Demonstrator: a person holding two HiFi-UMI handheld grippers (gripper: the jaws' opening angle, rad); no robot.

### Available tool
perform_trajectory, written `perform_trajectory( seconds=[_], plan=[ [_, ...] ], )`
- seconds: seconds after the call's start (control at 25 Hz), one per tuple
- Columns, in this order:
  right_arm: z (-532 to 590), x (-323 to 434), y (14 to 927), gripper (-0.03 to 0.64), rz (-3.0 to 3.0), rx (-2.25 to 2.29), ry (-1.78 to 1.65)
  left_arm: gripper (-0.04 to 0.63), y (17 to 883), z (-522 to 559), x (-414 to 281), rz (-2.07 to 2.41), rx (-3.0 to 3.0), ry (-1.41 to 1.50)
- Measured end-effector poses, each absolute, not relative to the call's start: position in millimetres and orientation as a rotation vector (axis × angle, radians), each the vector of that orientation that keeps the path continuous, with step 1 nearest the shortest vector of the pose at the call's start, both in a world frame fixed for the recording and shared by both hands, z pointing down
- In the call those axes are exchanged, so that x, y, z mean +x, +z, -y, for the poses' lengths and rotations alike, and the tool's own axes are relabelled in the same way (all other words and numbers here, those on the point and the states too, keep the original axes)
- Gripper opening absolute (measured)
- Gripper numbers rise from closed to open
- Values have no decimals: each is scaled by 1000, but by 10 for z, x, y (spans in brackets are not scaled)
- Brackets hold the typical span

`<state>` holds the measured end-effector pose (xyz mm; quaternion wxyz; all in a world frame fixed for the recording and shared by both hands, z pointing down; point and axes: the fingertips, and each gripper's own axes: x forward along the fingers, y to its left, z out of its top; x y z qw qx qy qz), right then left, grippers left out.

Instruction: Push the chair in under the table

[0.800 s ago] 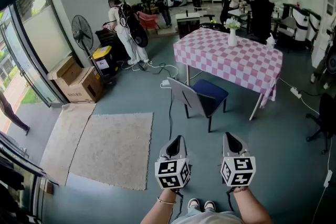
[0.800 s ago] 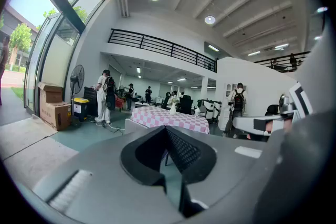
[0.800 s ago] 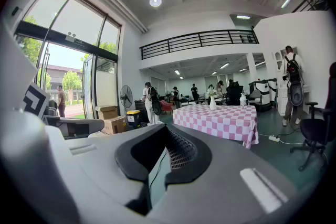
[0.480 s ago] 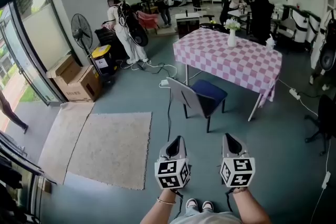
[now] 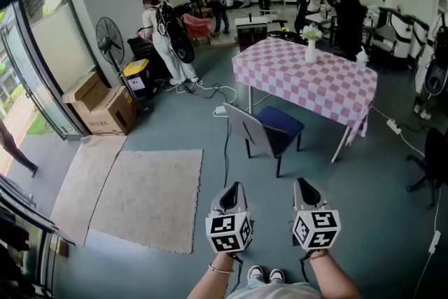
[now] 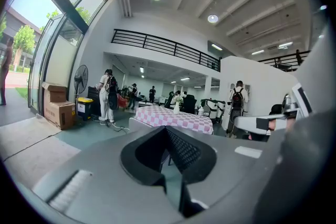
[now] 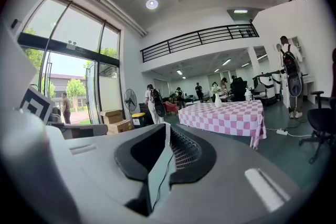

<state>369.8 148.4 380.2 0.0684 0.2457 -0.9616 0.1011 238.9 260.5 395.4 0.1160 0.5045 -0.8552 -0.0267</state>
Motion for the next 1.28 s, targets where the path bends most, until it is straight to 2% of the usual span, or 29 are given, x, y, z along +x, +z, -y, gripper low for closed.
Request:
perform_trajectory(
  seconds=[0.16,0.24,0.44,0.64,1.28],
  plan=[
    [-1475,3657,3824,22,2881,750,287,3,3947,-2632,2338,2531,1469,-55],
    [-1460,3629,3837,57,2879,749,292,41,3962,-2633,2309,2532,1469,-56],
    [-1446,3533,3832,117,2871,765,298,71,3947,-2652,2195,2530,1472,-72],
    [-1453,3369,3860,117,2858,784,298,107,3966,-2675,2015,2522,1488,-78],
    [-1176,2963,4107,117,2734,891,285,104,4229,-2738,1074,2497,1407,-109]
  ],
)
